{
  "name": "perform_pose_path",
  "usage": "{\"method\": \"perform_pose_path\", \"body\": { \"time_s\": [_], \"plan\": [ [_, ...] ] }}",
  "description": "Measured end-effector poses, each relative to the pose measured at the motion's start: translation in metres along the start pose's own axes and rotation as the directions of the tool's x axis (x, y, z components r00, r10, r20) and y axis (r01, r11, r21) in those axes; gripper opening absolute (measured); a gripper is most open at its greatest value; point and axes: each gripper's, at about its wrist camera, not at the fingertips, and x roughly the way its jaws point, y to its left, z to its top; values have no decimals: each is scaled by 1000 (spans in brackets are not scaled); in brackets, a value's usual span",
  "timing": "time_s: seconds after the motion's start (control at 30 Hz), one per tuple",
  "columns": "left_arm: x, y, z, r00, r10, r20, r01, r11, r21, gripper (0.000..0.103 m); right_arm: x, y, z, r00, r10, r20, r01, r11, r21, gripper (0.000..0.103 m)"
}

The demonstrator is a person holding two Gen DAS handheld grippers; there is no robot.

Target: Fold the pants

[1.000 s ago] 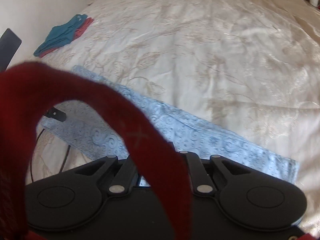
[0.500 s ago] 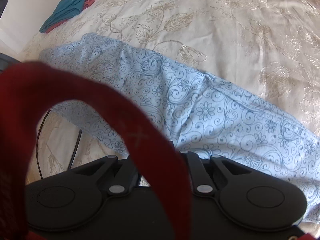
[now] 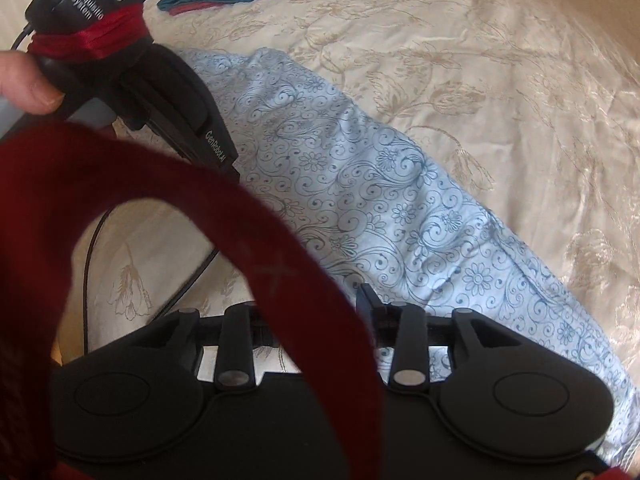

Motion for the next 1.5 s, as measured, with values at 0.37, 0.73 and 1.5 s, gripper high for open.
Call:
{"method": "perform_pose_path", "body": {
  "time_s": [0.37,0.73,1.5],
  "plan": [
    [-9,10,2,1000,-9,27,9,1000,-6,3,8,-2,0,999,47,-23,-48,998,-51,4],
    [2,-35,14,996,-51,76,45,996,82,3,-12,-9,-19,996,94,-7,-93,991,97,17],
    [10,-61,22,999,19,51,-26,988,150,3,-71,-190,-144,944,-306,-121,288,592,752,56]
  ]
}}
